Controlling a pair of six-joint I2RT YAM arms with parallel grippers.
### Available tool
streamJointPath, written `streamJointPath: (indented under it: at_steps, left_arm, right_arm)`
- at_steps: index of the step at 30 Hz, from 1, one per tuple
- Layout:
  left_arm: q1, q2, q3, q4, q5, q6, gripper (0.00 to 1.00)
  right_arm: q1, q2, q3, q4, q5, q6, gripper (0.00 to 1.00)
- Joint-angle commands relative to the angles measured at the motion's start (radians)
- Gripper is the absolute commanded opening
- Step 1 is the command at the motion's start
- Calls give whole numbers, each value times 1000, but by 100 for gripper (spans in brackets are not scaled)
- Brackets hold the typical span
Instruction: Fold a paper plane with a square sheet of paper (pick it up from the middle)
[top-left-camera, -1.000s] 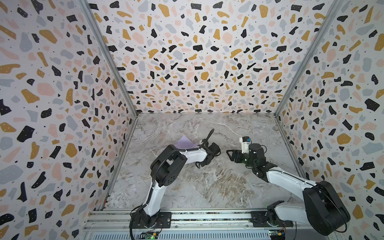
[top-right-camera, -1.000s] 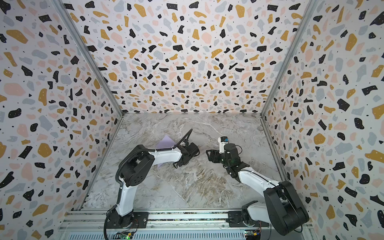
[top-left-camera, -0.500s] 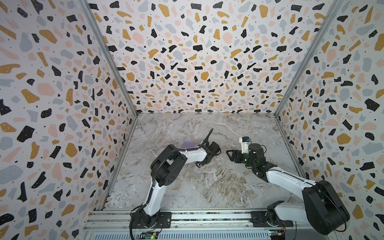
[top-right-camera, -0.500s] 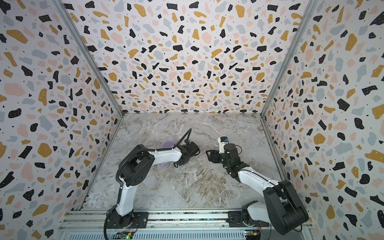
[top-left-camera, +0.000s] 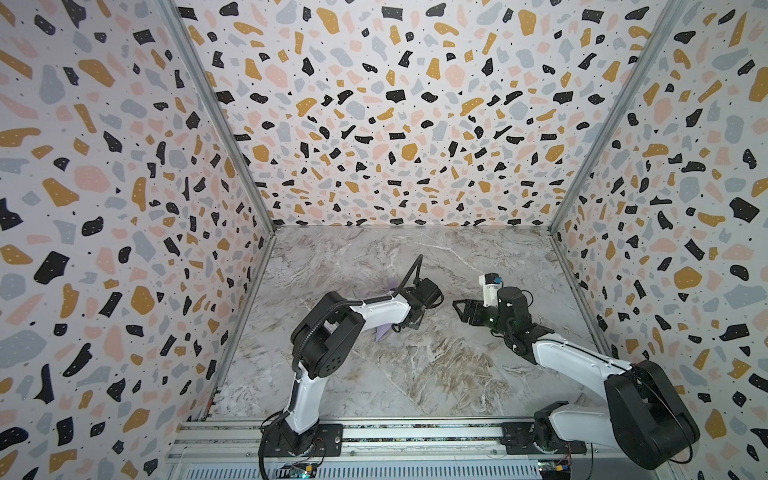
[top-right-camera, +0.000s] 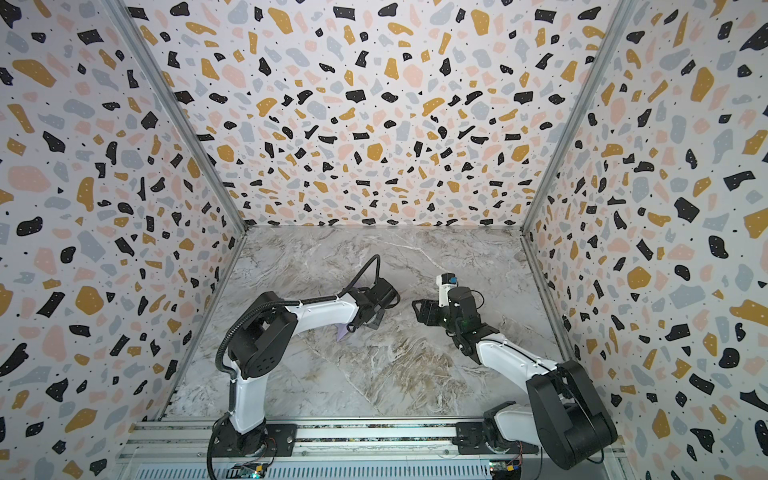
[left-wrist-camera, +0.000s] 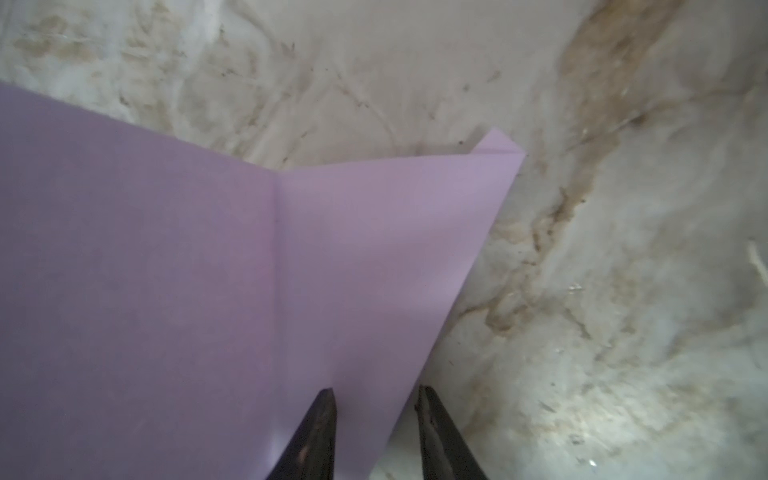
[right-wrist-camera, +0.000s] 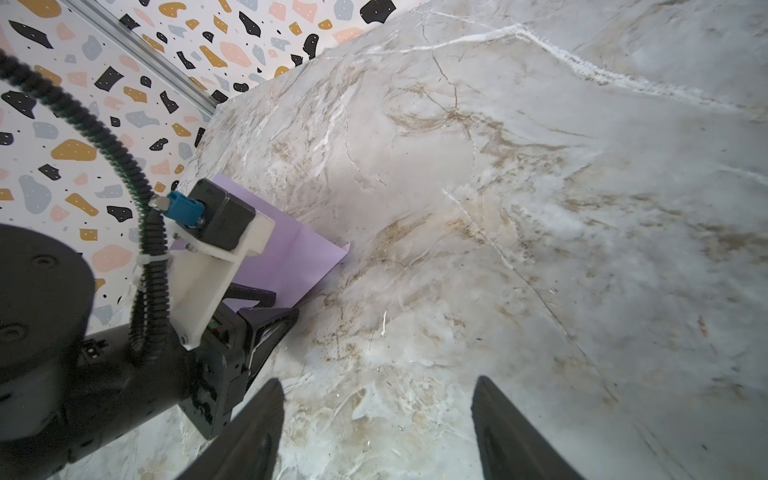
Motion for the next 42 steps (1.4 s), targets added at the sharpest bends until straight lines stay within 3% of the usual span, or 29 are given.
streamJointPath:
  at_steps: [1,8,20,25,29,34,42]
  left_arm:
    - [-3,11,-26,21,80,-9,38]
    - [-3,-63,-39,64,223,-17,45]
    - [-8,-370,-279,254,699,-37,59]
    - [30,-555,-389,191,469,2,67]
    - [154,-636,-515,258,354,-51,71]
    - [265,-582,-556,306,410,-61,68]
    - [269,-532,-566,363,519,-20,70]
  right_arm:
    - [-6,-10,20,-8,-5,3,73]
    - [-8,-19,16,-5,3,9,73]
    - [-21,-39,-6,11,24,38,73]
    - [-21,-30,-13,23,9,45,73]
    - [-21,-12,-14,45,-17,62,72]
    - [-20,6,-5,45,-45,67,72]
    - [-20,-2,-14,38,-50,73,72]
